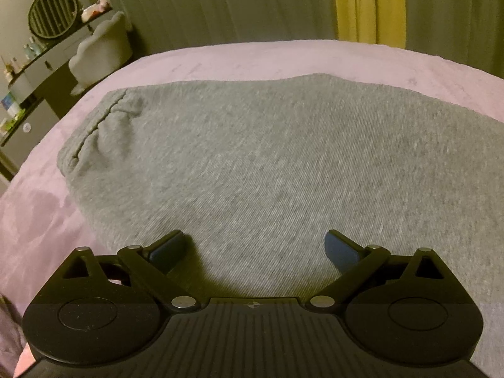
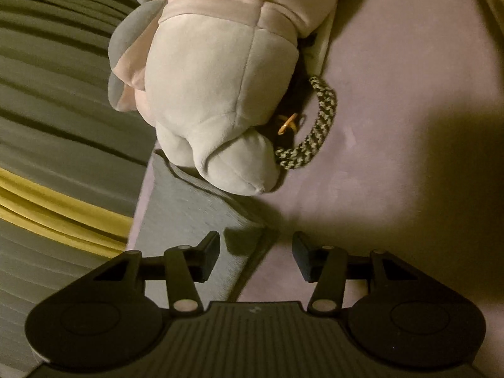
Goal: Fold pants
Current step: 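Grasp the leg end near the plush toy with the right tool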
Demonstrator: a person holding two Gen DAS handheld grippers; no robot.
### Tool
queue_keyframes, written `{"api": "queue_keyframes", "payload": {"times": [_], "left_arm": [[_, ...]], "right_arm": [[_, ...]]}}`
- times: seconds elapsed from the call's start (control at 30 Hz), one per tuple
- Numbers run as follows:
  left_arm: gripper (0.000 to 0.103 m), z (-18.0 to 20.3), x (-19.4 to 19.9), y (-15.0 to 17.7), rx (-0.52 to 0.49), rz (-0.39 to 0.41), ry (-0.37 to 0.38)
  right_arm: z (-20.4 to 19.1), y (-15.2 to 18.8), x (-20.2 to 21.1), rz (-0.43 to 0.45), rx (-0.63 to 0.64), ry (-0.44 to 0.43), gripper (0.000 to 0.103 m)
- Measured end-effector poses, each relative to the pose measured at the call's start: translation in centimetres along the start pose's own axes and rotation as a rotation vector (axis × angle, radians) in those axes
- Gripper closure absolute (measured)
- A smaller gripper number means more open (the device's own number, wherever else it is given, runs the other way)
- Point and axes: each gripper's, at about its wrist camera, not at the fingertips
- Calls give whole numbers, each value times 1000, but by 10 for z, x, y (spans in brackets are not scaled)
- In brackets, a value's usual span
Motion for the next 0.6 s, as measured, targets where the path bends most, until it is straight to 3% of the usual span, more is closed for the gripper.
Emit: {"api": "queue_keyframes", "payload": {"times": [0.3,0.37,0.5,0.6], "left_arm": [[2,-1,-2,-1,12,-4,2],[2,-1,-2,-1,12,-4,2],[2,-1,-2,-1,18,-7,5],[2,-1,-3,-2,20,-8,5]], "right_arm": [[14,2,-11,38,-48,-124,52],[13,3,-12,30,-31,-124,56],[23,8,-8,25,-51,-123,81],[28,10,-9,34,-65,-135,84]]}}
Point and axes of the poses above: each gripper's, at about its wrist camera, not at the fingertips, and x roughly against the way its jaws point, z to its right, y to its underside, and after that the axes turned 9 degrees about -y, right-handed
